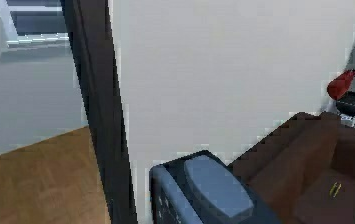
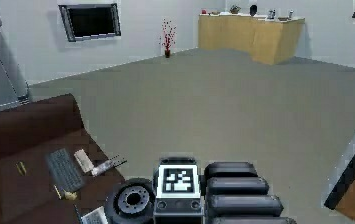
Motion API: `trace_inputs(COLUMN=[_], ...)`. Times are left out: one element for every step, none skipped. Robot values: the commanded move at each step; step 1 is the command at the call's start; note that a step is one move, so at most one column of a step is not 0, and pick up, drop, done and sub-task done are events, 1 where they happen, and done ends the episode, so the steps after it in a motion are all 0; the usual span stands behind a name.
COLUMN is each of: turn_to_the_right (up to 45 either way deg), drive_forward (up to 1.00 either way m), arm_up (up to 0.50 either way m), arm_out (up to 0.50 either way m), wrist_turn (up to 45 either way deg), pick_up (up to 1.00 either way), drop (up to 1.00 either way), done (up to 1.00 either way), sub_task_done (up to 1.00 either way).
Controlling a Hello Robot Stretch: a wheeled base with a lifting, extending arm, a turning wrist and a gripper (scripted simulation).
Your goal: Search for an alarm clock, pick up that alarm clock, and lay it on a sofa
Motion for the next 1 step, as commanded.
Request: trace_inputs(turn_to_the_right=[45.0], drive_forward=[0.00], arm_up=[0.00], arm_out=[0.00], wrist_turn=[0.0], pick_up=[0.00], drop=[0.00], done=[0.00], sub_task_done=[0.00])
